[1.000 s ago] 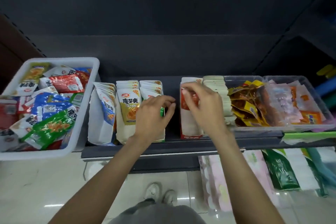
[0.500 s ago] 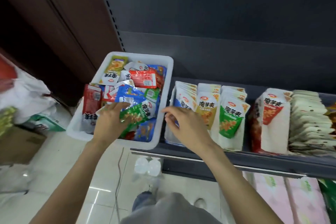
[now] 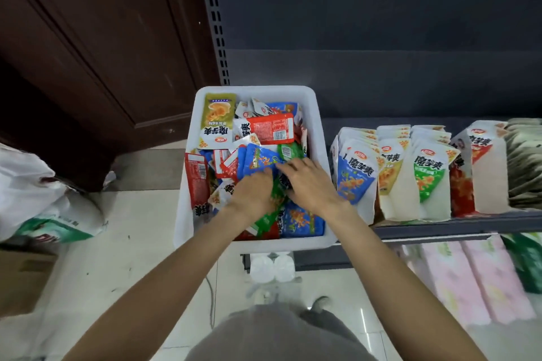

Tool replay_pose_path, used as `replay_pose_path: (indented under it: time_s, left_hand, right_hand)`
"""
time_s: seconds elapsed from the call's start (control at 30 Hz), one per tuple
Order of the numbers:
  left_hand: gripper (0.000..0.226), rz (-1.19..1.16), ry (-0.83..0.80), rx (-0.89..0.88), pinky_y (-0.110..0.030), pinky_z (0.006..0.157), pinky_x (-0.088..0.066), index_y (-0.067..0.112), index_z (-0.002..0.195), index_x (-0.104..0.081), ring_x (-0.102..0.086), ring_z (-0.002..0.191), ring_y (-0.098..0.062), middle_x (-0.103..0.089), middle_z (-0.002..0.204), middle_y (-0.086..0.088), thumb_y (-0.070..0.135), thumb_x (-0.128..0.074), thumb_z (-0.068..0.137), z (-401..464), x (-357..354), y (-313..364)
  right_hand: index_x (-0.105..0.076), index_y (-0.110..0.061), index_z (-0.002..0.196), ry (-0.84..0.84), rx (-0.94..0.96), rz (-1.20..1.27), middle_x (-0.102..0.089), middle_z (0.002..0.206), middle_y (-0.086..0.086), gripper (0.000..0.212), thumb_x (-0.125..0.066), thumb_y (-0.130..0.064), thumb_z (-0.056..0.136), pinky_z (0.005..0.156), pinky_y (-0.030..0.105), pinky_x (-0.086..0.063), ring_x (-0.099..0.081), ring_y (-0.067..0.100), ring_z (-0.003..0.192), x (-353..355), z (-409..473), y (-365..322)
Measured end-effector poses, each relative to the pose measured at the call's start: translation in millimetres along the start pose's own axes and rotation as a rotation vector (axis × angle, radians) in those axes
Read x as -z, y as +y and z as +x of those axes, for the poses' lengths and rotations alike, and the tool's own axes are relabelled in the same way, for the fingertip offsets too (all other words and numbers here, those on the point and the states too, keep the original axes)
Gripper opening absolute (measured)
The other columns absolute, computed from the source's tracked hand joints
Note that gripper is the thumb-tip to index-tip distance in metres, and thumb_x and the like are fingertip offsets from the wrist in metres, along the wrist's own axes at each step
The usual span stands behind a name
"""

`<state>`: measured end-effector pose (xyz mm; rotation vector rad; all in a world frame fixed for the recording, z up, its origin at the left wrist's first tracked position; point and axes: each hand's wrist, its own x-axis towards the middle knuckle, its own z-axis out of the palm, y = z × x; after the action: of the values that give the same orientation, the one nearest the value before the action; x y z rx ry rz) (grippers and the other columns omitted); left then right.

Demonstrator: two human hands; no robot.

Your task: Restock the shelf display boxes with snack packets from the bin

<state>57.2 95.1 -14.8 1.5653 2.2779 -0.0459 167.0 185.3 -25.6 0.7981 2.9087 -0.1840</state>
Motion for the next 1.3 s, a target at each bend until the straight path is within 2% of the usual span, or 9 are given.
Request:
replay_pose_path:
  time_s: [0.17,0.3,0.43,0.6,0.77,0.9,0.97,1.07,1.3]
  left_hand:
    - [0.016,-0.384,0.071,-0.028,-0.029,0.079,-0.049,0.017,0.109,-0.06,-0.063,0.089,-0.017,-0.066,0.099,0.003,0.019,-0.051,0.095,-21.0,14.6,-41.6]
    - [0.011,-0.784,0.257,-0.091,-0.023,0.076,-0.045,0.024,0.095,-0.058,-0.06,0.079,-0.006,-0.061,0.083,0.014,0.014,-0.057,0.092,-37.7,32.3,-58.9]
    - [0.016,-0.854,0.351,-0.297,-0.019,0.077,-0.047,0.027,0.093,-0.062,-0.06,0.081,-0.003,-0.061,0.088,0.017,0.011,-0.063,0.089,-40.4,37.8,-53.9]
    - [0.011,-0.833,0.426,-0.49,-0.018,0.074,-0.047,0.017,0.099,-0.067,-0.059,0.084,-0.003,-0.062,0.092,0.012,0.014,-0.063,0.089,-38.7,37.7,-10.3]
    - [0.043,-0.905,0.393,-0.434,-0.016,0.084,-0.045,0.03,0.127,-0.049,-0.055,0.098,-0.002,-0.059,0.108,0.012,0.025,-0.065,0.087,-26.7,37.3,47.6]
    - [0.031,-0.625,0.396,-0.533,-0.031,0.082,-0.049,0.025,0.117,-0.06,-0.056,0.097,-0.011,-0.062,0.102,0.01,0.024,-0.064,0.087,-14.0,24.4,92.7]
    - [0.027,-0.457,0.364,-0.599,-0.03,0.084,-0.045,0.026,0.115,-0.063,-0.054,0.103,-0.016,-0.063,0.108,0.006,0.025,-0.061,0.088,-8.1,12.7,117.1]
    - [0.032,-0.224,0.296,-0.617,-0.03,0.093,-0.036,0.028,0.121,-0.061,-0.047,0.112,-0.019,-0.059,0.118,0.005,0.034,-0.057,0.09,3.4,-6.1,147.1]
    - [0.031,-0.031,0.229,-0.562,-0.031,0.099,-0.035,0.031,0.121,-0.06,-0.041,0.114,-0.018,-0.053,0.125,0.006,0.037,-0.054,0.092,11.9,-27.1,165.5]
  right_hand:
    - [-0.034,-0.018,0.144,0.231,-0.151,0.46,-0.042,0.139,0.004,0.059,-0.059,-0.018,0.091,0.101,0.031,-0.038,-0.043,0.022,0.124,8.1,-20.0,-8.4]
    - [-0.038,-0.022,0.139,0.228,-0.266,0.961,-0.053,0.124,-0.013,0.054,-0.062,-0.026,0.091,0.085,0.013,-0.044,-0.054,-0.004,0.106,29.9,-33.0,-12.2]
    - [-0.055,-0.021,0.113,0.287,-0.292,1.298,-0.067,0.103,-0.008,0.024,-0.062,-0.018,0.09,0.067,0.022,-0.056,-0.068,0.005,0.086,57.2,-51.4,-7.2]
    - [-0.063,-0.017,0.102,0.549,-0.309,1.313,-0.067,0.096,0.002,0.016,-0.06,-0.006,0.09,0.062,0.025,-0.057,-0.068,0.008,0.08,77.1,-97.0,3.6]
    - [-0.07,-0.027,0.085,1.037,-0.487,1.214,-0.07,0.081,-0.012,0.013,-0.066,-0.015,0.085,0.068,0.022,-0.055,-0.064,0.005,0.075,87.6,-163.4,42.9]
    - [-0.067,-0.037,0.082,1.268,-0.701,0.918,-0.066,0.074,-0.021,0.016,-0.067,-0.021,0.087,0.074,0.029,-0.052,-0.056,-0.002,0.073,79.1,-209.1,90.3]
    - [-0.065,-0.039,0.084,1.266,-0.765,0.785,-0.063,0.072,-0.025,0.021,-0.064,-0.019,0.087,0.072,0.021,-0.049,-0.054,-0.008,0.071,70.8,-216.0,106.7]
    - [-0.067,-0.016,0.098,1.143,-0.795,0.58,-0.066,0.084,-0.006,0.01,-0.06,-0.017,0.09,0.069,0.028,-0.047,-0.059,0.011,0.074,56.9,-214.2,132.3]
    - [-0.067,-0.011,0.109,0.736,-0.597,0.221,-0.071,0.098,0.01,0.02,-0.061,-0.013,0.09,0.066,0.029,-0.046,-0.065,0.032,0.085,57.3,-180.7,177.9]
